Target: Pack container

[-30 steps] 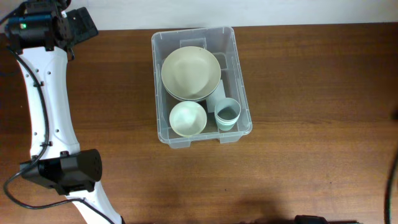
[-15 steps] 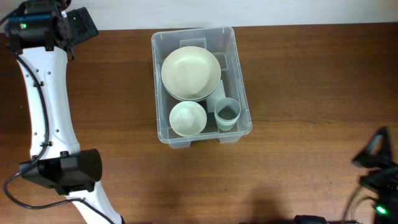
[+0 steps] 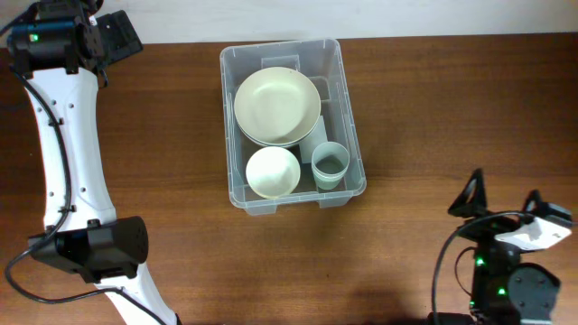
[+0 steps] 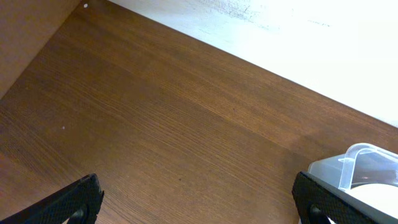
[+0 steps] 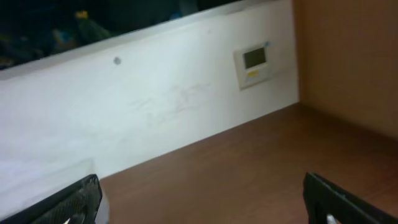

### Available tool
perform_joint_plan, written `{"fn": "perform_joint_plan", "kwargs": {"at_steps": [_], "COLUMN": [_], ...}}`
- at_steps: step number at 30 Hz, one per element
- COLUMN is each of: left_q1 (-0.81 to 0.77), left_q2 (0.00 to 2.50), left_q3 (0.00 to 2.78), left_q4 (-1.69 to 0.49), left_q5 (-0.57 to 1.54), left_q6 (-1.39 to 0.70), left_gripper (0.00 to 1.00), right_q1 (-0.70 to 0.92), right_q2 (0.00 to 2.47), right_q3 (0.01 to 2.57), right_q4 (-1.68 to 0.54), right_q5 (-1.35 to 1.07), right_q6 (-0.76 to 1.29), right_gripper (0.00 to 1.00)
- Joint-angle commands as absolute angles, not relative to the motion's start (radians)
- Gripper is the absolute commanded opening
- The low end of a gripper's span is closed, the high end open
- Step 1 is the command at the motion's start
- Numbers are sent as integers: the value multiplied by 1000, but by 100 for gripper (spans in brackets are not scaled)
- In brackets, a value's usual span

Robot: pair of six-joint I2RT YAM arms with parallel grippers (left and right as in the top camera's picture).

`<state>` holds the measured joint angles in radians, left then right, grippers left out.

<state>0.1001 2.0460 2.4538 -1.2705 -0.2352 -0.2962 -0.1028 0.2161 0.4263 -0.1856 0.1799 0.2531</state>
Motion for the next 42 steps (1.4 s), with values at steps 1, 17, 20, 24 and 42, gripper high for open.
{"fn": "perform_joint_plan", "kwargs": {"at_steps": [1, 17, 20, 24, 42], "left_q1": [101, 101, 101, 101, 101], "left_q2": [2032, 2032, 2032, 2032, 2032], "left_q3": [2470, 2470, 2470, 2470, 2470], "left_q4": [-1268, -1268, -1269, -1269, -1269], "left_q5": [-228, -228, -228, -228, -228], "left_q6": [-299, -299, -299, -299, -299], "left_gripper": [100, 100, 100, 100, 100], "right_q1": [-95, -32, -32, -32, -32], "right_q2": [165, 4, 4, 4, 3], "right_q3": [378, 193, 150, 102, 6], "right_q4": [-149, -73, -18, 47, 48], "right_q5": [126, 87, 70, 59, -15], "right_q6": [244, 242, 239, 228, 78], "right_gripper": [99, 99, 99, 99, 99]}}
